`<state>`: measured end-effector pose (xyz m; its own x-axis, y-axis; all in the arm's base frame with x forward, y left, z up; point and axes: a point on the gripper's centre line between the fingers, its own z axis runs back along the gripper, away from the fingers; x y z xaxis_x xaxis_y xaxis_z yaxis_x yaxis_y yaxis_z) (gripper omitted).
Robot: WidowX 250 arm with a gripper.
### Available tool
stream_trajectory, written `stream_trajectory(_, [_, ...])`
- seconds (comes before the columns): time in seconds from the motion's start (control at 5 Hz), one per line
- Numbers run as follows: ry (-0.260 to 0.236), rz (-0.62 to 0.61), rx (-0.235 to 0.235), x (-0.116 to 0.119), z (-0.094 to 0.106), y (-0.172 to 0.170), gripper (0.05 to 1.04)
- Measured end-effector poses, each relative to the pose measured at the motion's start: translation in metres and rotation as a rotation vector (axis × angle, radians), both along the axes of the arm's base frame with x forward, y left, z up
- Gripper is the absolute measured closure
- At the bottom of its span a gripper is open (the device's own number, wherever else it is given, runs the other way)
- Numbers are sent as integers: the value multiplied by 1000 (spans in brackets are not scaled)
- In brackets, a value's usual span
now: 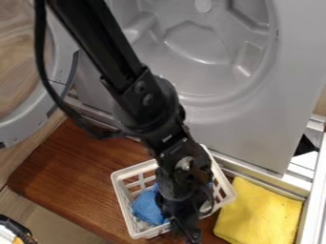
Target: Move the white basket to the left side of the table
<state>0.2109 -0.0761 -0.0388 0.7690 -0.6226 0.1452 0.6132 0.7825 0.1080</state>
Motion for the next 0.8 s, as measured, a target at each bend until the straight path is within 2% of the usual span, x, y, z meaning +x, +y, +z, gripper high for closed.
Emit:
stream_trajectory(0.2, [6, -3, -3, -2, 1, -2, 908])
stream_trajectory(0.4, [-18, -10, -23, -1, 12, -4, 974])
stream_trajectory(0.6, [-26, 6, -45, -3, 26, 0, 987])
stream_trajectory(0.8, [-73, 52, -26, -5, 53, 16, 988])
